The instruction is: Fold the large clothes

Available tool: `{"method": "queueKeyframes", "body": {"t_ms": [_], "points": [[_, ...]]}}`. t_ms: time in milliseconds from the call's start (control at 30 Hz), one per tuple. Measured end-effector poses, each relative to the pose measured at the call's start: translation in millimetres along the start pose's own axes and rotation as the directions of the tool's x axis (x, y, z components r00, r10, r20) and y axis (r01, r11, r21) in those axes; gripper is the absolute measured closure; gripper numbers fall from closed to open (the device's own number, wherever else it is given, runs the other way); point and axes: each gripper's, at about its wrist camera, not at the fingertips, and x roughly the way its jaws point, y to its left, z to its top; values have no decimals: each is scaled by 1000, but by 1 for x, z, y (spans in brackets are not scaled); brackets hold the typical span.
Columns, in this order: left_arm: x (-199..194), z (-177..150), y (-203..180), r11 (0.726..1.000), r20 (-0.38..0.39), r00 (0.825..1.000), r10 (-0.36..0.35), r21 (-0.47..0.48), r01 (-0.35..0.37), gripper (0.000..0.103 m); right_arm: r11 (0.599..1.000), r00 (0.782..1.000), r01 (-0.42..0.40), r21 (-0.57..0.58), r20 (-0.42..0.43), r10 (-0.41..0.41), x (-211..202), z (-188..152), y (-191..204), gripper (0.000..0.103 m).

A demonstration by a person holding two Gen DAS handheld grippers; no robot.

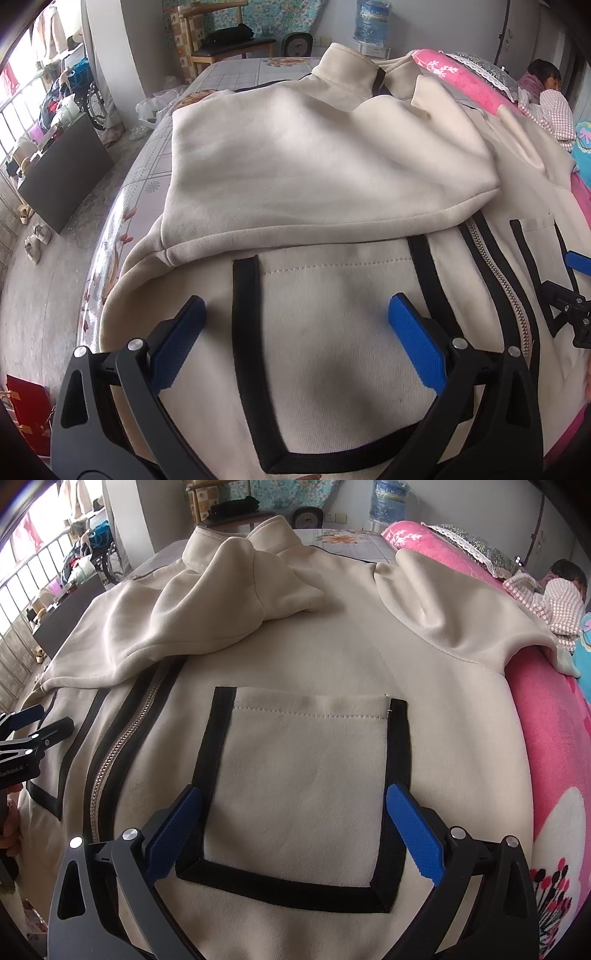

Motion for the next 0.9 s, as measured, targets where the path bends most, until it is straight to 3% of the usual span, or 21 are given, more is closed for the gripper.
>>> {"method": "queueKeyframes", "body": {"t_ms": [600,733,900], "points": [[-1,1,1,1000,-8,1000,-14,20,14,7,1000,1000,1,2,-31,-1,3,4,0,6],[-16,3,7,999,65,997,29,36,-32,7,1000,999,0,-4,-32,0,2,4,0,6],[-28,11,32,992,119,985,122,-25,-120,7,1000,1000,-5,-13,-15,5,1,0,1,6]]}}
